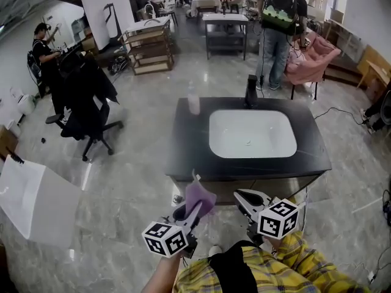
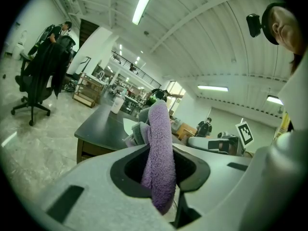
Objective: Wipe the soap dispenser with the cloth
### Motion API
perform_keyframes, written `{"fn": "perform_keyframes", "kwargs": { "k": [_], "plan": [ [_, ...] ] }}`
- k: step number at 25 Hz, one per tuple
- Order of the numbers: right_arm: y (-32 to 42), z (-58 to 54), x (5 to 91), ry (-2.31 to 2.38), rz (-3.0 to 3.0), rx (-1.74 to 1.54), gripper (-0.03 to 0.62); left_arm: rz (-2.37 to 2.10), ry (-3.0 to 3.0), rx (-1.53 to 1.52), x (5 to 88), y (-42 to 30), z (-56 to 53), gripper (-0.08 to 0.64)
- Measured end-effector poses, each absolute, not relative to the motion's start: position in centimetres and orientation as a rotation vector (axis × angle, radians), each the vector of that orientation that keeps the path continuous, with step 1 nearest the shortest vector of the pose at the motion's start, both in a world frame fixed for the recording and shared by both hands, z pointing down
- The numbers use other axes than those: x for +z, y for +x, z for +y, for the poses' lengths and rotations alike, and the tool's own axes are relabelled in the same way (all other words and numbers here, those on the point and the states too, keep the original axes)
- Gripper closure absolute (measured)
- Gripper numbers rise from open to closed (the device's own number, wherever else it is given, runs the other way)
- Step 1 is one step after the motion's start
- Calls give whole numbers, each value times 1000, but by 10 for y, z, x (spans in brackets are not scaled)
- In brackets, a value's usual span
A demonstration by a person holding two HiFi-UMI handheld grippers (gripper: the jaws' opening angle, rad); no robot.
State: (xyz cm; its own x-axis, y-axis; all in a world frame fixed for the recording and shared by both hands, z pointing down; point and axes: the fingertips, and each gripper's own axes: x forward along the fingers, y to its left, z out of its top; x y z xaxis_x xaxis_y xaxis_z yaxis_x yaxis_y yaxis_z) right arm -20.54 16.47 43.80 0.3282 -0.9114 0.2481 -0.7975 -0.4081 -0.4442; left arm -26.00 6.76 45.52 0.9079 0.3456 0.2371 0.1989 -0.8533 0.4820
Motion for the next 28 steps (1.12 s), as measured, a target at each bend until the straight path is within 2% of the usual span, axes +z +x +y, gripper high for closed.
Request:
{"fn": "perform_keyframes", "kwargs": {
  "k": [13,28],
  "plan": [
    [-160,128,435,-2359,1567,-670,586,342,2607,410,454,-227,29,485],
    [-22,70,439,-2295,1693,-690,586,215,2635,395,452,-92,-28,484]
  ]
}}
